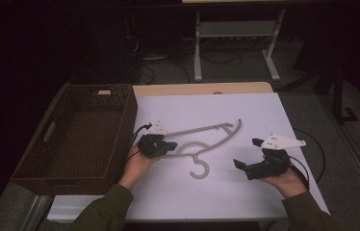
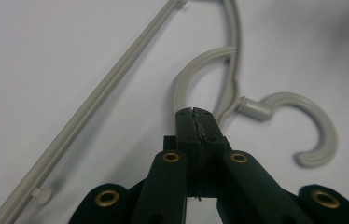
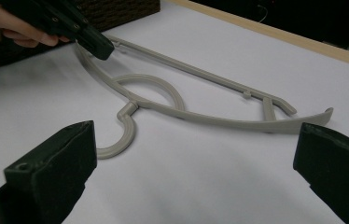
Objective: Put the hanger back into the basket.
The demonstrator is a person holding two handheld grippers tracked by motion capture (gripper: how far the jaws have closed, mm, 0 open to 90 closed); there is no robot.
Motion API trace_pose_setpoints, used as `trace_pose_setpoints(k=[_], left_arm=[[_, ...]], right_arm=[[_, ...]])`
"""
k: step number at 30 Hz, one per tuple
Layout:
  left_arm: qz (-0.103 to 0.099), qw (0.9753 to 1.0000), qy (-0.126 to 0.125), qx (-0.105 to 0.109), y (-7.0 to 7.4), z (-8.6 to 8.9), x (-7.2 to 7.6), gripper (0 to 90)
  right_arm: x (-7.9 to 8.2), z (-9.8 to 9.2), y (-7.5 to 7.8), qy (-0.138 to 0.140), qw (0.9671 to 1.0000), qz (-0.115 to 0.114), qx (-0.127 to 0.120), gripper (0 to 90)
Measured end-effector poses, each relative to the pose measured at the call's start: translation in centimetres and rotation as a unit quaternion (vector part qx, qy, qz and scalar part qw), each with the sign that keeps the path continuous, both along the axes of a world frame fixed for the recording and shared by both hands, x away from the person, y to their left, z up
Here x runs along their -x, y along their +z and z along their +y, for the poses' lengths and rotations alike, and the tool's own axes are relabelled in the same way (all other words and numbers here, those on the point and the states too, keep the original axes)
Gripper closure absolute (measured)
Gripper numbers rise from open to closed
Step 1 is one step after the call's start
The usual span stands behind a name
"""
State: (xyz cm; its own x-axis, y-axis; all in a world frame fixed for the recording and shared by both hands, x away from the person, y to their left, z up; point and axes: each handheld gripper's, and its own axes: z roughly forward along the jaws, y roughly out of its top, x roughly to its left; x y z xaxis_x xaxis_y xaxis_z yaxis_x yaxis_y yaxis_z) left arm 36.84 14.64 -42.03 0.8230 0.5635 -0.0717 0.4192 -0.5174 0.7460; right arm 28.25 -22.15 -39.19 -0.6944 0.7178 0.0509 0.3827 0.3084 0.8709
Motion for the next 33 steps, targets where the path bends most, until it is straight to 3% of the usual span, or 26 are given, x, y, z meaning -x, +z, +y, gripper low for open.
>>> trace_pose_setpoints(k=[4, 8, 20, 30, 33], left_arm=[[0.013, 0.9994, 0.017, -0.026, -0.9, 0.0, -0.7, 90.0], [0.034, 0.9985, 0.022, -0.037, -1.4, 0.1, -0.8, 90.0], [0.069, 0.9971, 0.021, -0.022, -1.8, 0.0, -0.8, 90.0], [0.092, 0.9944, -0.027, -0.045, -1.6, -0.9, 0.5, 90.0], [0.101, 0.9934, -0.035, -0.042, -1.6, -1.1, 1.0, 90.0]], right_arm=[[0.0, 0.0, 0.0, 0.000, 1.0000, 0.000, 0.000, 0.0], [0.0, -0.1, -0.1, -0.002, 1.0000, 0.001, -0.001, 0.0], [0.0, -0.1, -0.1, -0.002, 1.0000, -0.002, 0.001, 0.0], [0.0, -0.1, -0.1, -0.002, 1.0000, -0.004, 0.003, 0.0], [0.0, -0.1, -0.1, -0.003, 1.0000, -0.004, 0.003, 0.0]])
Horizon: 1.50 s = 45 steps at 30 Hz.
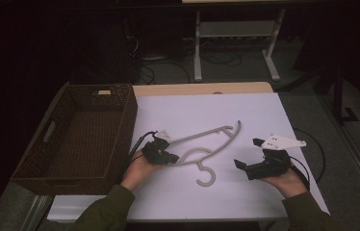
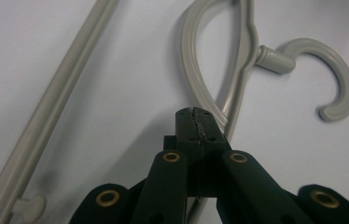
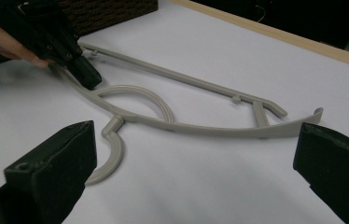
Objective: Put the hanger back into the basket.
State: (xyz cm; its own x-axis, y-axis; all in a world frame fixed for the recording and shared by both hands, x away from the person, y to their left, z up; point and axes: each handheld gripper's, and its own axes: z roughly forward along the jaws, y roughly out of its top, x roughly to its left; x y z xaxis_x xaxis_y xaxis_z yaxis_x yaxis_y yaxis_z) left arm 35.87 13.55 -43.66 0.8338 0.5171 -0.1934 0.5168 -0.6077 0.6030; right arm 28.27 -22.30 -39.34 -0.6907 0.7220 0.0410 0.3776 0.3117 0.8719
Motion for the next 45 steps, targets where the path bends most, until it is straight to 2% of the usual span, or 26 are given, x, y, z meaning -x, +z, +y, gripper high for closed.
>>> trace_pose_setpoints(k=[2, 3, 8, 11, 15, 20, 23, 25, 28, 31, 34, 38, 40, 45], left_arm=[[0.005, 1.0000, -0.002, 0.003, -0.1, -0.2, 0.4, 90.0], [0.008, 0.9999, -0.012, -0.002, -0.1, -0.2, 0.5, 90.0], [0.015, 0.9994, -0.031, -0.004, -0.1, -1.0, 1.6, 90.0], [0.024, 0.9987, -0.045, 0.002, -0.2, -1.4, 2.1, 90.0], [0.019, 0.9985, -0.052, 0.000, -0.2, -1.8, 2.6, 90.0], [0.012, 0.9984, -0.048, 0.027, 0.5, -1.2, 2.6, 89.6], [-0.007, 0.9982, -0.042, 0.043, 1.2, -0.4, 2.9, 78.5], [-0.020, 0.9976, -0.043, 0.050, 1.5, 0.3, 3.2, 70.1], [-0.033, 0.9971, -0.041, 0.056, 1.6, 0.9, 3.8, 54.9], [-0.043, 0.9961, -0.039, 0.067, 1.5, 1.5, 4.7, 43.7], [-0.055, 0.9952, -0.041, 0.070, 1.5, 1.8, 5.3, 34.4], [-0.058, 0.9947, -0.036, 0.077, 1.5, 2.1, 5.9, 25.9], [-0.060, 0.9945, -0.031, 0.080, 1.4, 2.2, 6.2, 17.7], [-0.073, 0.9932, -0.033, 0.085, 1.3, 2.6, 6.5, 7.6]], right_arm=[[0.0, 0.0, 0.0, 0.000, 1.0000, -0.001, 0.000, 0.0], [0.0, 0.0, 0.0, 0.000, 1.0000, 0.000, 0.000, 0.0], [0.0, 0.1, 0.0, 0.002, 1.0000, 0.000, 0.002, 0.0], [0.0, 0.1, 0.0, 0.002, 1.0000, 0.000, 0.002, 0.0], [0.0, 0.1, 0.0, 0.005, 1.0000, -0.001, 0.003, 0.0], [0.0, 0.2, -0.1, 0.013, 0.9999, 0.006, 0.005, 0.1], [0.2, 0.5, 0.0, 0.041, 0.9989, 0.015, 0.016, 5.7], [0.5, 0.7, 0.1, 0.057, 0.9979, 0.018, 0.026, 14.9], [0.7, 1.3, 0.1, 0.081, 0.9957, 0.029, 0.033, 19.3], [1.1, 1.9, -0.1, 0.102, 0.9932, 0.035, 0.044, 23.5], [1.6, 2.5, -0.4, 0.124, 0.9899, 0.043, 0.053, 30.2], [2.0, 3.2, -0.9, 0.148, 0.9860, 0.061, 0.049, 37.3], [2.1, 3.7, -1.1, 0.157, 0.9843, 0.061, 0.051, 41.5], [2.5, 4.7, -1.5, 0.182, 0.9795, 0.069, 0.052, 52.1]])
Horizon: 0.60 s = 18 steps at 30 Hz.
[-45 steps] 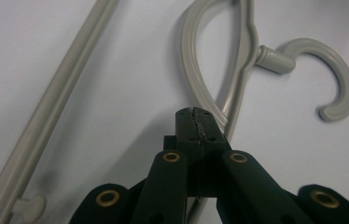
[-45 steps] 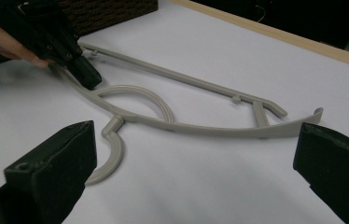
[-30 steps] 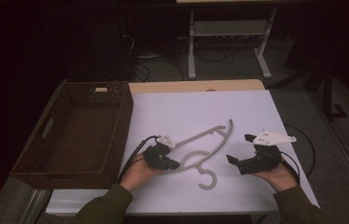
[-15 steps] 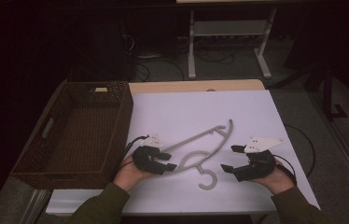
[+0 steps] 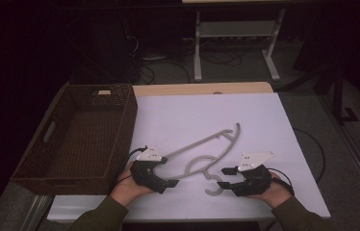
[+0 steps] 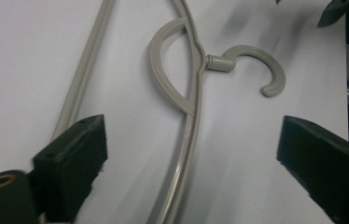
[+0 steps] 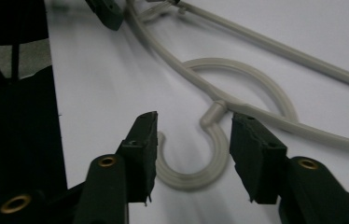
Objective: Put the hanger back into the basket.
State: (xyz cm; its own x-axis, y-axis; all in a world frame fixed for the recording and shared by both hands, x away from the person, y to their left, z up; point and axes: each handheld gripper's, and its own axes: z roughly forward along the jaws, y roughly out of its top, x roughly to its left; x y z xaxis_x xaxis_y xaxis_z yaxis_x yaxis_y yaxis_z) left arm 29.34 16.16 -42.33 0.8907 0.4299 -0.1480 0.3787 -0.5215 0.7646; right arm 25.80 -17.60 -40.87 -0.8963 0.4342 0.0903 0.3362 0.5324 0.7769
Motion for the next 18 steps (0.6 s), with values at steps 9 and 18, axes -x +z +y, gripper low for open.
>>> trace_pose_setpoints(k=[9, 18], left_arm=[[-0.004, 0.9999, 0.011, 0.004, -0.1, 0.1, -0.2, 1.3], [-0.004, 0.9999, 0.010, 0.004, 0.0, 0.1, -0.1, 1.3]], right_arm=[[-0.2, 2.1, -1.7, 0.049, 0.9979, 0.031, 0.028, 65.7], [-0.7, 2.8, -3.0, 0.078, 0.9951, 0.024, 0.057, 69.0]])
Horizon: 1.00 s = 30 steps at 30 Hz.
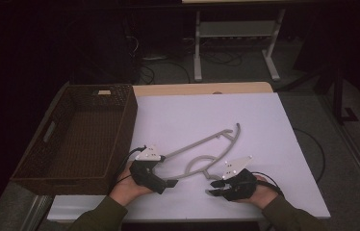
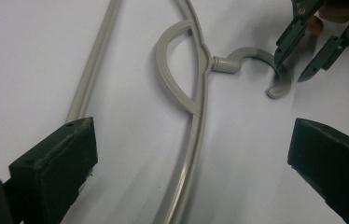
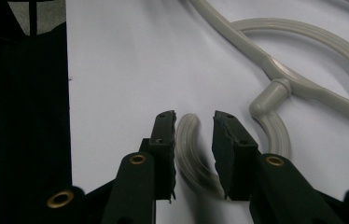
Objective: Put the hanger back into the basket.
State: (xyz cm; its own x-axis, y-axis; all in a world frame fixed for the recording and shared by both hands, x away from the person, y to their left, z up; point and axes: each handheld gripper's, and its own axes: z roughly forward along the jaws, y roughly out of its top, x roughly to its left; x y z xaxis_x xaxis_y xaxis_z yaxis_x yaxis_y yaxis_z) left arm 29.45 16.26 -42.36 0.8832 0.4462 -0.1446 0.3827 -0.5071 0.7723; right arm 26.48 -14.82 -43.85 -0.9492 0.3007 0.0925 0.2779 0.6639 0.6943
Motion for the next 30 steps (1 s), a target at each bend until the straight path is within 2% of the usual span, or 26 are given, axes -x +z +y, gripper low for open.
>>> trace_pose_setpoints(k=[8, 9, 18, 20, 25, 26, 30], left_arm=[[0.004, 1.0000, -0.003, -0.003, -0.04, -0.07, -0.03, 1.4], [0.005, 1.0000, -0.003, -0.004, -0.07, -0.09, -0.03, 1.4], [0.007, 0.9999, -0.010, -0.008, -0.21, -0.24, -0.06, 1.4], [0.009, 0.9999, -0.009, -0.009, -0.26, -0.28, -0.07, 1.4], [0.009, 0.9998, -0.013, -0.012, -0.26, -0.35, -0.08, 1.4], [0.009, 0.9998, -0.013, -0.012, -0.26, -0.37, -0.07, 1.4], [0.011, 0.9997, -0.015, -0.014, -0.31, -0.40, -0.07, 1.4]], right_arm=[[-0.05, 0.32, -0.51, 0.012, 0.9998, 0.000, 0.013, 69.6], [-0.23, 0.31, -0.67, 0.022, 0.9995, -0.014, 0.017, 70.6], [0.01, 0.49, -0.85, 0.029, 0.9991, -0.019, 0.024, 73.6], [0.02, 0.47, -0.95, 0.036, 0.9986, -0.031, 0.024, 74.9], [0.07, 0.42, -1.03, 0.033, 0.9990, -0.026, 0.018, 77.8], [0.23, 0.46, -0.94, 0.025, 0.9994, -0.015, 0.017, 78.0], [0.18, 0.47, -0.96, 0.027, 0.9994, -0.017, 0.016, 78.5]])
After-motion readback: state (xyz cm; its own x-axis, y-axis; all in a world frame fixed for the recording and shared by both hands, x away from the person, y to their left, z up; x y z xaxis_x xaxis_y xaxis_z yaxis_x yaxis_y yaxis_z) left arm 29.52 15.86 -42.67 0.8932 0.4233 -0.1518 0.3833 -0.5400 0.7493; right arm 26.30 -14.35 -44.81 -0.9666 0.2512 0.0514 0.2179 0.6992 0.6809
